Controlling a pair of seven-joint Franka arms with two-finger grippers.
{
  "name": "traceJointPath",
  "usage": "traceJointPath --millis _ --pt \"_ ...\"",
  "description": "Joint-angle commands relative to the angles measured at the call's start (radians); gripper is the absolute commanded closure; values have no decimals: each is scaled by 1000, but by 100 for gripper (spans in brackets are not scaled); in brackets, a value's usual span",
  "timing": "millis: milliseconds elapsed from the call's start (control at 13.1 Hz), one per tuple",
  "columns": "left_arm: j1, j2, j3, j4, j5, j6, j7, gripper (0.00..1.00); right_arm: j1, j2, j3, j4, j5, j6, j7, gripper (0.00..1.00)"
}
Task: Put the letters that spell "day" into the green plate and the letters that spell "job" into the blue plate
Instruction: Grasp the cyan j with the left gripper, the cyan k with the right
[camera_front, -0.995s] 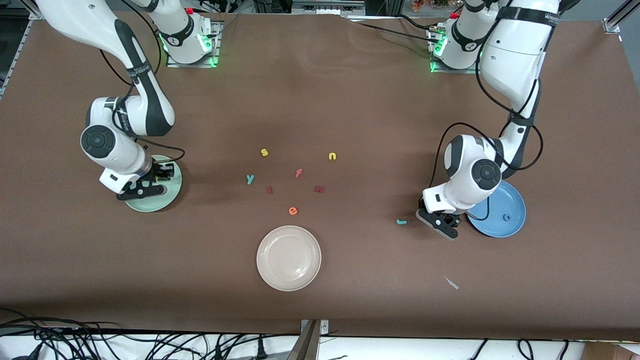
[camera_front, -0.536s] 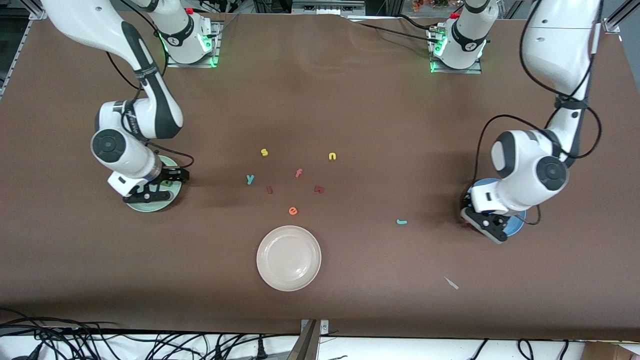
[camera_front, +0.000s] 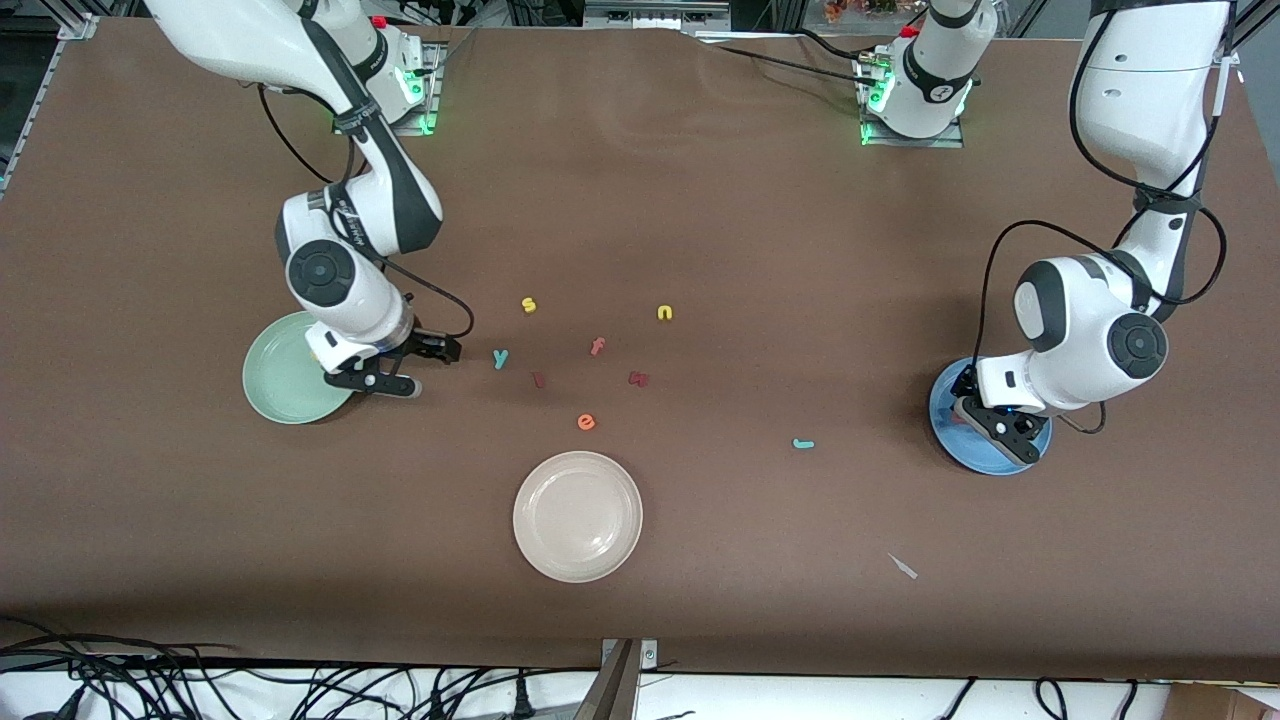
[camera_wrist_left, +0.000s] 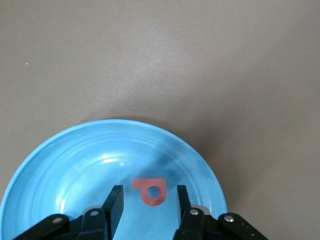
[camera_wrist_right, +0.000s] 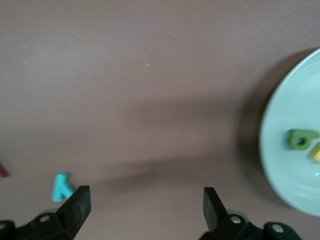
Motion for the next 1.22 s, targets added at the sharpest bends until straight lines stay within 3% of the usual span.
traceJointPath --millis 0,230,536,765,918,1148 --pt "-35 -33 6 -20 -88 0 14 49 49 62 3 39 8 41 117 0" --pt "-130 -29 5 29 -180 6 -47 50 70 91 7 34 10 75 160 1" --pt "-262 43 5 112 -179 15 -258 50 84 126 29 57 23 122 240 1" --pt "-305 128 6 228 -174 16 -262 49 86 148 37 59 25 150 242 3" --pt "-324 160 6 241 -176 85 -263 49 92 158 37 59 23 150 233 5" --pt "-350 217 6 238 -182 170 -269 49 93 164 37 59 22 161 232 18"
